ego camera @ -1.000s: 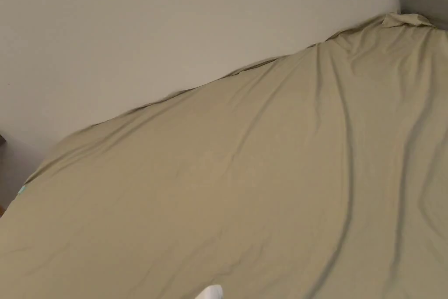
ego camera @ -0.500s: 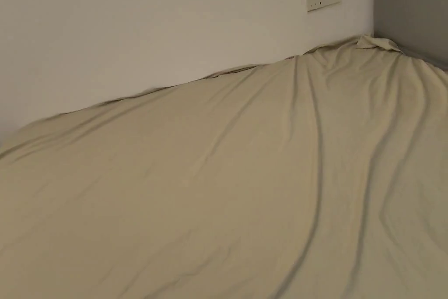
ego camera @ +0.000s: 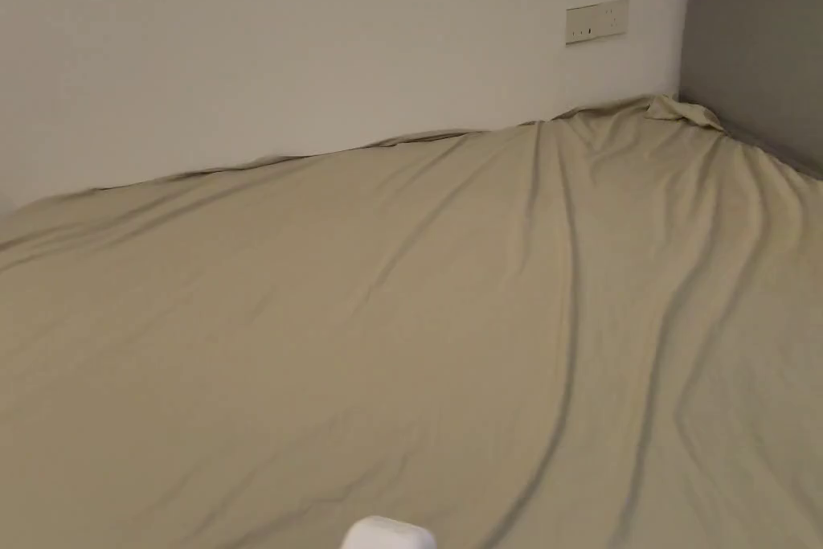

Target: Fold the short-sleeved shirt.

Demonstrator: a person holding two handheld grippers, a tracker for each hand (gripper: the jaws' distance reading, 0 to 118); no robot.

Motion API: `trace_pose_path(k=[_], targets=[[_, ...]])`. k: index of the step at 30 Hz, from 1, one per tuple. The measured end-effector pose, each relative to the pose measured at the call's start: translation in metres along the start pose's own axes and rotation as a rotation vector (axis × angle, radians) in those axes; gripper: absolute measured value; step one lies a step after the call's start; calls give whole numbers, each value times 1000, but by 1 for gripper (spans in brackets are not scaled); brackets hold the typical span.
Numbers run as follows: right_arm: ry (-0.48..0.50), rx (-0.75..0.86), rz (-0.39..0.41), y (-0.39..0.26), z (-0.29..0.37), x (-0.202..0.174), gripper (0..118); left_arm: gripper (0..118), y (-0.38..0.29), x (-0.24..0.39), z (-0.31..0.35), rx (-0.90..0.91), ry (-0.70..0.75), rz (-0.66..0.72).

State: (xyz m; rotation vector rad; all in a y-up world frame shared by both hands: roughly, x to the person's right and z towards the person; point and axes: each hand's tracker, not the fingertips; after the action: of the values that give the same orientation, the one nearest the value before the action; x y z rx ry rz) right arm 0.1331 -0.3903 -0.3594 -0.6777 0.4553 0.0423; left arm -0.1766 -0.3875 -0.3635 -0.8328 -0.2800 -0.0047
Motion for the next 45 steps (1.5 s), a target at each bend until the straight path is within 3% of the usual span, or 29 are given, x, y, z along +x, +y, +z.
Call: trace_pose_path(k=[4,8,11,13,16,17,18,19,21,23,26,29,32,33,34,35,36,38,45], targets=[[125,-47,35,11,-58,-48,2,0,-22,-47,65,41,135,72],[127,-257,53,-19,-145,-72,2,0,-44,-77,81,34,157,152],[66,-441,108,-54,-201,-76,2,0,-57,-93,72,15,99,234],[80,-360,77,-51,-200,-76,2,0,-62,-101,60,-12,59,266],[115,-420,78,-36,-199,-70,2,3,-69,-116,32,-30,-102,392],[135,-435,82,-37,-202,-67,2,29,-72,-127,20,-35,-190,460],[164,-440,70,-34,-203,-61,2,86,-77,-137,5,-50,-312,537],[205,-453,34,-32,-204,-53,2,99,-84,-145,-13,-83,-447,600],[282,-468,-14,-29,-208,-38,2,99,-100,-159,-46,-80,-609,729],[329,-487,-44,-28,-210,-26,2,99,-110,-165,-73,-108,-616,791],[344,-490,-25,-27,-213,-25,2,99,-111,-165,-106,-178,-500,688],[355,-494,-9,-25,-216,-24,2,100,-107,-154,-142,-227,-655,734],[365,-495,-19,-26,-216,-23,2,103,-96,-149,-157,-213,-635,618],[363,-489,-21,-27,-216,-22,2,91,-97,-153,-152,-189,-653,638],[366,-489,-33,-28,-216,-21,2,62,-96,-155,-151,-205,-662,631],[368,-489,-40,-28,-216,-21,2,44,-97,-158,-145,-200,-657,614],[367,-485,-38,-29,-215,-21,2,44,-99,-163,-147,-196,-617,603],[375,-479,-46,-29,-215,-22,2,44,-107,-173,-156,-242,-692,710],[336,-405,-46,-22,-190,-32,2,43,-100,-181,-145,-225,-684,661]])
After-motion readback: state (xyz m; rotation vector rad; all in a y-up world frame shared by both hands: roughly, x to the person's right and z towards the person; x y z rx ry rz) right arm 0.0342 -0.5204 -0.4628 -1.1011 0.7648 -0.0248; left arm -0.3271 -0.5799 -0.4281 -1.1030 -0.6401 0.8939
